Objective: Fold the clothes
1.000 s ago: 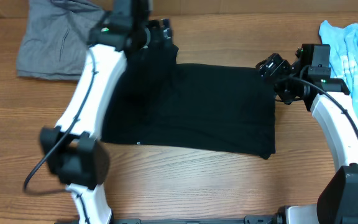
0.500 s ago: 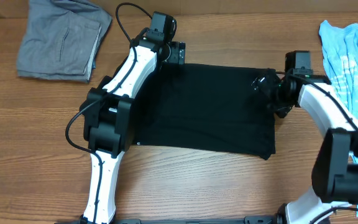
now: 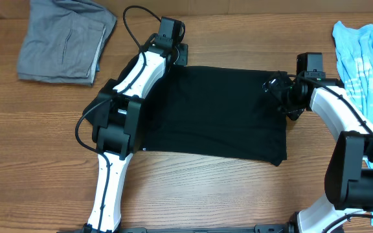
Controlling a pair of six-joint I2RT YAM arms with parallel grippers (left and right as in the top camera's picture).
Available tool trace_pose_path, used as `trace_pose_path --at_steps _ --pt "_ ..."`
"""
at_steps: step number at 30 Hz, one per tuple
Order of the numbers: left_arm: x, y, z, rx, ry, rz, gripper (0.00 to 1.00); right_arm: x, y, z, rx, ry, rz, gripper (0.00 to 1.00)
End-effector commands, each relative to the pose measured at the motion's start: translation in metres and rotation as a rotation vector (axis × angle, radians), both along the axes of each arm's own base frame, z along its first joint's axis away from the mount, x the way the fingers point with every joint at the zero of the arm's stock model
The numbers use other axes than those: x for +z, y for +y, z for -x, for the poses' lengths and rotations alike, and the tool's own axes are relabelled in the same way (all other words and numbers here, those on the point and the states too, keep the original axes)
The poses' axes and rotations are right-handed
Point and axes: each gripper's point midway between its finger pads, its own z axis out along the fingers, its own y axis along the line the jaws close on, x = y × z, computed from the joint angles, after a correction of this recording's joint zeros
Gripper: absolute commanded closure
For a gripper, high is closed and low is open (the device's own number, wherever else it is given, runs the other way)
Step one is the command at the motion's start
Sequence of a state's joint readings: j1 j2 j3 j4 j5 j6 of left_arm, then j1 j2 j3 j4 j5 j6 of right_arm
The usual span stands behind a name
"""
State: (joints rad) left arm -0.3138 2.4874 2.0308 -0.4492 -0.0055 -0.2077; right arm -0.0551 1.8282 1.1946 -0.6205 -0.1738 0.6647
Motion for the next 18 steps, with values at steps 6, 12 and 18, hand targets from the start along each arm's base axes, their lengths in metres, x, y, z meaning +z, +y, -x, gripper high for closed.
trace_pose_path --at_steps 6,12,18 --pt "0.004 0.012 -0.010 0.100 -0.030 -0.023 0.96 0.027 -0.022 -0.042 0.059 -0.192 0.127 0.03" --pt "-0.004 0.015 0.000 0.101 0.020 -0.041 0.92 0.076 -0.055 -0.089 0.107 -0.356 0.326 0.07" --pt "-0.009 0.017 0.006 0.101 0.048 -0.051 0.96 0.050 -0.063 -0.112 0.176 -0.295 0.386 0.11"
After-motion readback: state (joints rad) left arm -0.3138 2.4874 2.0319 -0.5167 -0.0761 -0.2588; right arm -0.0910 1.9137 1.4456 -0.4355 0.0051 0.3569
